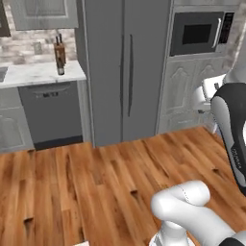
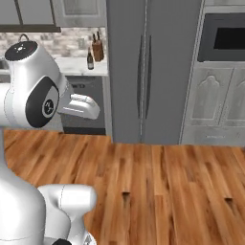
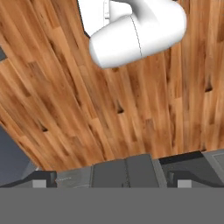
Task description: There is a wine glass and glass cup on the dining counter. Place the wine bottle next to the wine glass and the juice bottle next to the glass cup.
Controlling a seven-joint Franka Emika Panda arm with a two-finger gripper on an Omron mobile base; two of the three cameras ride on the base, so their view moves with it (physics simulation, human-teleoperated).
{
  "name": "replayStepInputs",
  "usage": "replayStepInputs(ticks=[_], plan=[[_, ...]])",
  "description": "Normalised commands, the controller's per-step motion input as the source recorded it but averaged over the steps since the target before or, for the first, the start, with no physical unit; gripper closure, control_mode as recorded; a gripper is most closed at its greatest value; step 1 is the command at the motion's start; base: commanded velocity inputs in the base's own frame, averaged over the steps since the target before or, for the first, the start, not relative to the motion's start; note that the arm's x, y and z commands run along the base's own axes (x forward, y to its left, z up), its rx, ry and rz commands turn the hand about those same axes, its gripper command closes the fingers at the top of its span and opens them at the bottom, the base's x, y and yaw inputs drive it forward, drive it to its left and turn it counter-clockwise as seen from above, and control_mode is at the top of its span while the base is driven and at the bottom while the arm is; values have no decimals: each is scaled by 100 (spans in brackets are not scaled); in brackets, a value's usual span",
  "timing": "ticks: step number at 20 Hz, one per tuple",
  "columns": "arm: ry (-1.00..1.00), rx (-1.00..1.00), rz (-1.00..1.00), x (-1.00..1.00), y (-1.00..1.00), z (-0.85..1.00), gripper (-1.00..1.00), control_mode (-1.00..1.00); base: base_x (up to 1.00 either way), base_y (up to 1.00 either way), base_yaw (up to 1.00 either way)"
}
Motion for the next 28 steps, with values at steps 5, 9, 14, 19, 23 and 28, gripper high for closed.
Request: replayStepInputs(ticks=[5,9,14,19,23,28], plan=[[0,0,0,0,0,0,-100,100,100,10,0],[0,0,0,0,0,0,-100,100,100,44,0],[0,0,0,0,0,0,-100,100,98,76,0],[0,0,0,0,0,0,-100,100,67,99,0],[0,0,0,0,0,0,-100,100,43,100,0],[0,0,0,0,0,0,-100,100,83,90,-8]])
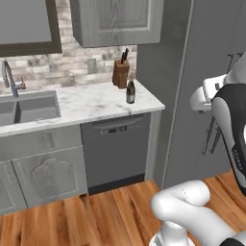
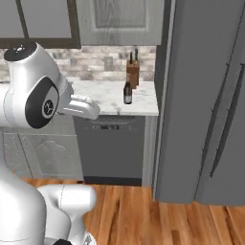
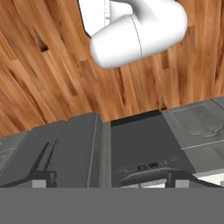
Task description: There is a wine glass and glass cup on the dining counter. Place the wine bottle next to the wine glass and the juice bottle next to the glass cup.
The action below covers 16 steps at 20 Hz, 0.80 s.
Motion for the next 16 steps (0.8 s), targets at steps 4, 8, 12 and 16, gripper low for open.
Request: replayStepInputs(ticks=[4,8,12,16], plan=[[0,0,0,0,0,0,-100,100,100,59,-16],[0,0,0,0,0,0,-100,100,100,38,-12],[0,0,0,0,0,0,-100,100,92,30,-3],[0,0,0,0,0,0,-100,100,89,28,0]])
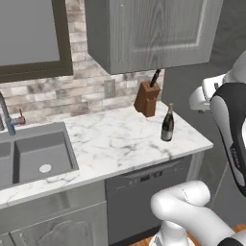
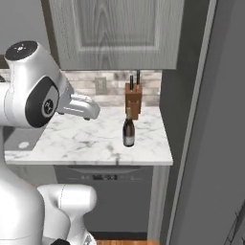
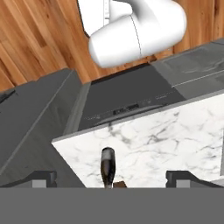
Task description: There is a wine glass and glass cup on the dining counter. Place the wine bottle next to the wine glass and the juice bottle next to the glass cup.
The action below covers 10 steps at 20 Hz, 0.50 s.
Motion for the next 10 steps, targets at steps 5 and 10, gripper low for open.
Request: replayStepInputs(ticks=[5,10], plan=[[0,0,0,0,0,0,-100,100,20,0,0],[0,0,0,0,0,0,-100,100,-3,-4,0]])
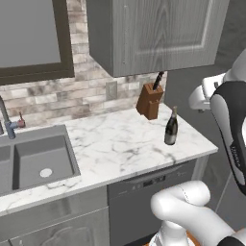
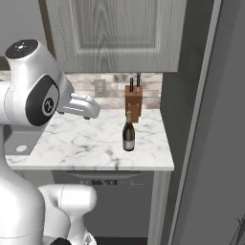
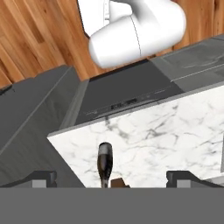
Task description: There is a wine glass and glass cup on the dining counter. Place the wine bottle next to the wine glass and the juice bottle next to the glass cup.
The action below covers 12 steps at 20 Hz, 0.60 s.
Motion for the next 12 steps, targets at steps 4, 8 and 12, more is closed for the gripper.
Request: replayStepInputs(ticks=[4,8,12], plan=[[0,-6,-5,0,4,-46,-100,-100,0,0,0],[3,-18,-9,4,1,-89,-100,-100,0,0,0],[1,-18,-7,10,0,-91,-100,-100,0,0,0]])
